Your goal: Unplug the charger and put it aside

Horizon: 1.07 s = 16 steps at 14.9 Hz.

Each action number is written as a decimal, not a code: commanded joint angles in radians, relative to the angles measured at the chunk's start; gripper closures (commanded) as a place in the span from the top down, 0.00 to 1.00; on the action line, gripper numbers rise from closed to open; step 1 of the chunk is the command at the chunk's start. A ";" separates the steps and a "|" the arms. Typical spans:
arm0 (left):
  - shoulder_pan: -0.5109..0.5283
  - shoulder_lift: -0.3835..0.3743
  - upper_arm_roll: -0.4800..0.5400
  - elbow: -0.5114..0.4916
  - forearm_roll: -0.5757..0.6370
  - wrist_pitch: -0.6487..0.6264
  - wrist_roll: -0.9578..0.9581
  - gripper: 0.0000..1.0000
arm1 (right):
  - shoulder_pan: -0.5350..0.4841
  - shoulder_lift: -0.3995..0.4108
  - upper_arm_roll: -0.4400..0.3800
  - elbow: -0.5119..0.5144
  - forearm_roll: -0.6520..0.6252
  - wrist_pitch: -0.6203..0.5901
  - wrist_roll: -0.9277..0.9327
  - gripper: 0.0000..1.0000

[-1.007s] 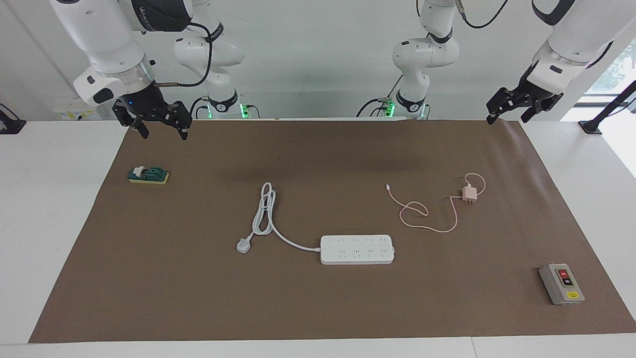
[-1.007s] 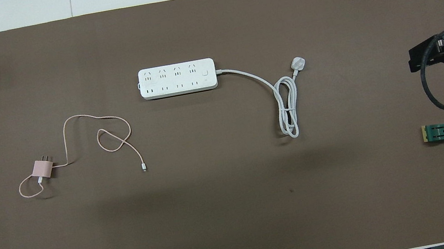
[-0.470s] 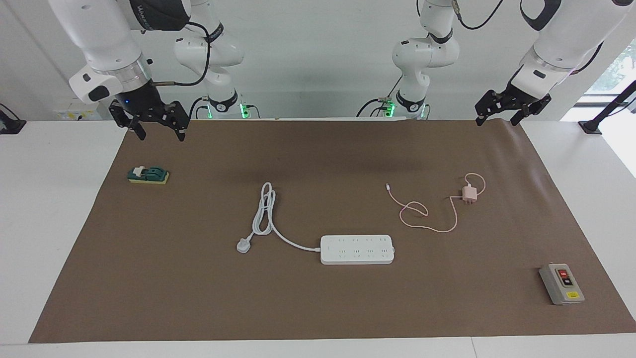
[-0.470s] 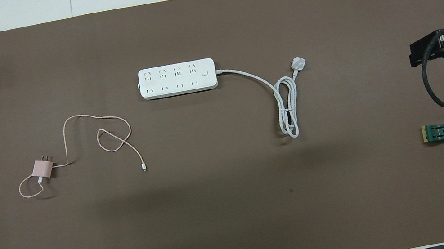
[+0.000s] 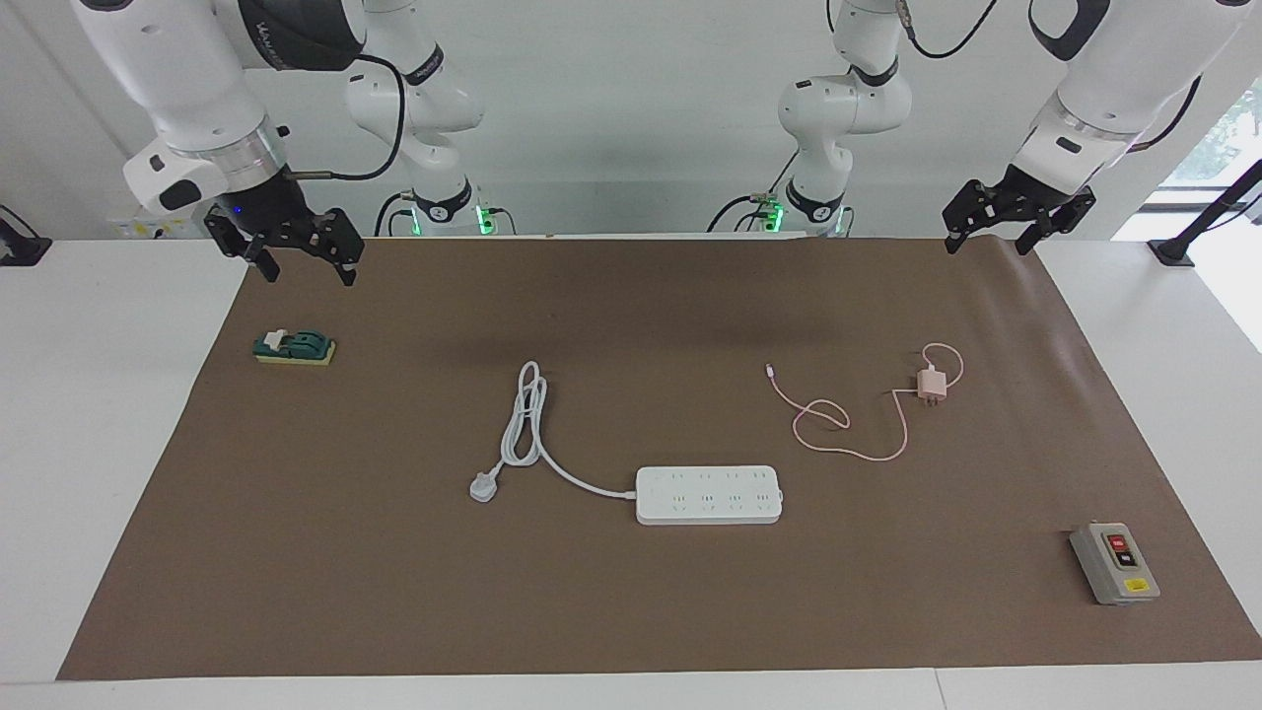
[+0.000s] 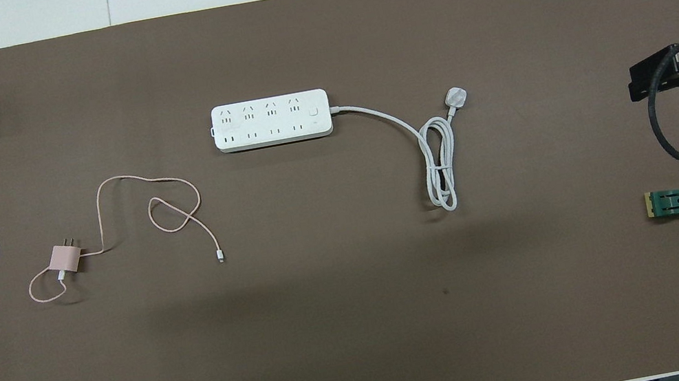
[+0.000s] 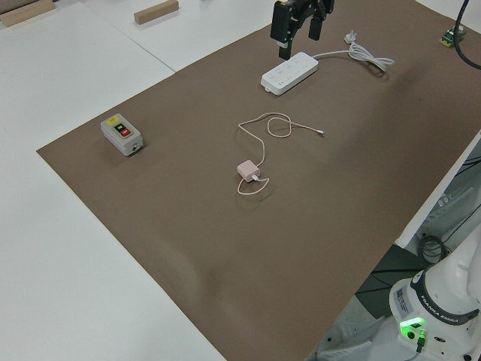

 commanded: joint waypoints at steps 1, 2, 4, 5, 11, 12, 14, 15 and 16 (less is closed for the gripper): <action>-0.010 -0.029 0.007 -0.039 0.009 0.033 0.018 1.00 | -0.021 0.002 0.014 0.006 -0.004 -0.007 -0.020 1.00; -0.013 -0.029 0.007 -0.039 0.009 0.033 0.018 1.00 | -0.018 0.002 0.014 0.006 -0.005 -0.007 -0.020 1.00; -0.015 -0.029 0.006 -0.039 0.009 0.035 0.016 1.00 | -0.018 0.002 0.016 0.006 -0.005 -0.005 -0.020 1.00; -0.015 -0.028 0.007 -0.039 0.009 0.033 0.016 1.00 | -0.018 0.002 0.016 0.006 -0.005 -0.005 -0.021 1.00; -0.015 -0.029 0.007 -0.039 -0.002 0.029 0.082 1.00 | -0.017 0.002 0.016 0.005 -0.007 -0.002 -0.020 1.00; -0.013 -0.029 0.007 -0.039 -0.002 0.027 0.081 1.00 | -0.017 0.002 0.016 0.004 -0.007 -0.001 -0.020 1.00; -0.013 -0.028 0.007 -0.037 -0.002 0.026 0.074 1.00 | -0.017 0.002 0.016 0.004 -0.007 -0.001 -0.020 1.00; -0.013 -0.028 0.007 -0.039 -0.002 0.026 0.074 1.00 | -0.017 0.002 0.016 0.004 -0.008 -0.001 -0.020 1.00; -0.013 -0.029 0.009 -0.037 -0.002 0.026 0.074 1.00 | -0.017 0.001 0.016 0.004 -0.008 -0.001 -0.020 1.00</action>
